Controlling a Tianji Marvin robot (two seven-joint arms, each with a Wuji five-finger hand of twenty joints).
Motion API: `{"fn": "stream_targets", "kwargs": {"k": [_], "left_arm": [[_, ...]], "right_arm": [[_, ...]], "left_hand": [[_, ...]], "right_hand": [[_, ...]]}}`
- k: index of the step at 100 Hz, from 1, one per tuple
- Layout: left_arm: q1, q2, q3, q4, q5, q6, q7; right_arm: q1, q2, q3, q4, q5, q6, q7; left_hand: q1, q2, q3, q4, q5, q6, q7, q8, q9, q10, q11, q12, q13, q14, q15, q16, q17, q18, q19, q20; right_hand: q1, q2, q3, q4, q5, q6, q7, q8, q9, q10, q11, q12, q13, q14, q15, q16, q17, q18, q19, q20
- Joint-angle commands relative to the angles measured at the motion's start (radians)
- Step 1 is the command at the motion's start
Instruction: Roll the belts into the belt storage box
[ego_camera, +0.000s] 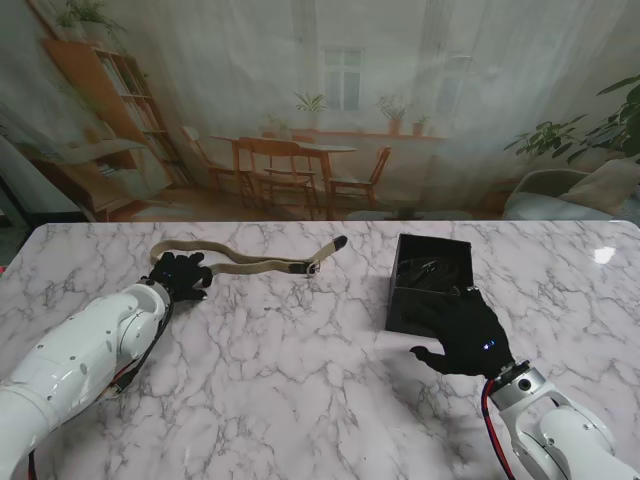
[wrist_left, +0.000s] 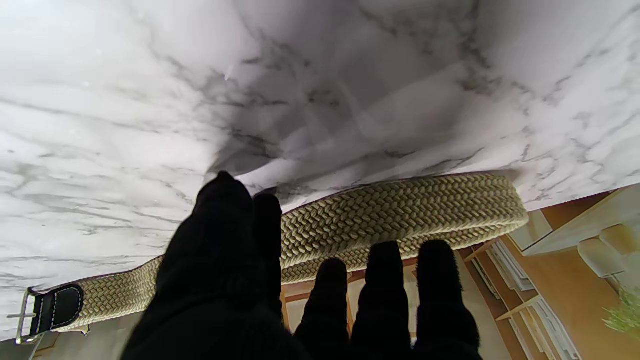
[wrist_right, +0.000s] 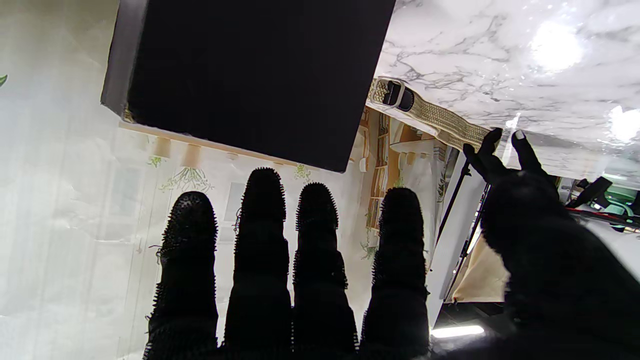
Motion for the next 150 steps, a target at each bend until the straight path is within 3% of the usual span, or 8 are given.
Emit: {"fn": "stream_targets", "kwargs": {"k": [1,22,73,90,104,114,134,150], "left_arm": [[0.027,0.011,-0.006,-0.027,0.021,-0.003,-0.040],[0.089,0.022,-0.082,-0.099,0.063,-0.010,-0.103],[0.218,0.032,-0.262,-0.270,0.140,-0.072,-0.209],[0.234,0.033,-0.288,-0.285,0.150,-0.090,-0.205],[0.245,0.031,-0.311,-0.293,0.148,-0.111,-0.188],[0.260,0.029,-0.339,-0.307,0.145,-0.132,-0.175],[0.284,0.023,-0.391,-0.327,0.127,-0.174,-0.144],[0.278,0.017,-0.391,-0.304,0.126,-0.191,-0.061]], "right_arm": [[-0.004,-0.001,0.001,0.003,-0.003,0.007,-0.003],[-0.005,-0.002,0.004,0.005,-0.002,0.009,-0.006],[-0.009,-0.003,0.013,0.009,0.001,0.015,-0.013],[-0.009,-0.003,0.015,0.011,0.001,0.015,-0.013],[-0.009,-0.003,0.016,0.012,0.001,0.017,-0.012],[-0.010,-0.003,0.017,0.012,0.001,0.018,-0.012],[-0.011,-0.003,0.018,0.012,0.001,0.020,-0.009],[-0.012,-0.003,0.020,0.010,0.000,0.020,-0.004]], "left_hand": [[0.032,-0.026,0.017,0.013,0.095,-0.016,0.097,0.011,0.049,0.006,0.016,0.006,0.018,-0.006,0.020,0.003,0.004,0.001,0.027,0.020],[0.027,-0.039,0.020,0.014,0.127,-0.008,0.082,-0.057,0.221,0.009,0.047,0.033,0.132,0.007,0.058,0.028,0.047,0.024,0.085,0.049],[0.081,-0.056,0.043,0.020,0.151,0.007,0.103,-0.058,0.399,0.004,0.097,0.109,0.279,0.024,0.144,0.130,0.125,0.040,0.203,0.101],[0.060,-0.059,0.032,0.020,0.118,-0.027,-0.048,-0.168,0.404,0.011,0.086,0.114,0.285,0.030,0.145,0.152,0.126,0.047,0.220,0.103],[-0.041,-0.048,0.020,0.018,0.118,-0.044,-0.255,-0.245,0.391,0.021,0.064,0.100,0.281,0.038,0.133,0.153,0.122,0.053,0.222,0.100],[-0.123,-0.041,-0.007,0.013,0.134,-0.048,-0.324,-0.301,0.378,0.028,0.050,0.091,0.271,0.047,0.128,0.151,0.113,0.059,0.219,0.102],[-0.244,-0.104,-0.019,0.005,0.158,-0.082,-0.402,-0.394,0.361,0.030,0.032,0.088,0.258,0.059,0.122,0.151,0.094,0.072,0.208,0.111],[-0.274,-0.111,-0.020,0.004,0.140,-0.022,-0.427,-0.418,0.358,0.024,0.033,0.092,0.258,0.054,0.127,0.156,0.100,0.069,0.216,0.119]], "right_hand": [[0.007,0.037,-0.020,0.033,0.011,0.031,-0.003,0.024,-0.012,0.020,0.008,0.008,-0.034,0.022,-0.037,0.001,-0.018,0.037,-0.016,0.003],[0.009,0.036,-0.020,0.033,0.013,0.032,-0.003,0.026,-0.011,0.019,0.009,0.008,-0.034,0.022,-0.036,0.001,-0.019,0.037,-0.016,0.003],[0.010,0.037,-0.020,0.032,0.016,0.034,-0.004,0.029,-0.011,0.019,0.010,0.008,-0.035,0.023,-0.036,0.000,-0.019,0.036,-0.016,0.004],[0.011,0.037,-0.020,0.033,0.019,0.035,-0.003,0.030,-0.007,0.017,0.011,0.009,-0.034,0.023,-0.036,0.000,-0.019,0.036,-0.016,0.004],[0.012,0.038,-0.019,0.033,0.021,0.034,-0.002,0.030,-0.005,0.017,0.011,0.009,-0.033,0.023,-0.036,0.000,-0.018,0.036,-0.016,0.004],[0.011,0.037,-0.019,0.032,0.022,0.035,-0.002,0.030,-0.004,0.017,0.010,0.009,-0.033,0.024,-0.036,0.000,-0.018,0.037,-0.016,0.004],[0.013,0.037,-0.018,0.032,0.029,0.034,0.000,0.032,0.000,0.016,0.010,0.009,-0.031,0.022,-0.035,0.001,-0.019,0.037,-0.017,0.004],[0.014,0.037,-0.017,0.032,0.043,0.035,0.006,0.034,0.019,0.015,0.022,0.016,-0.016,0.021,-0.025,0.006,-0.019,0.040,-0.016,0.004]]}}
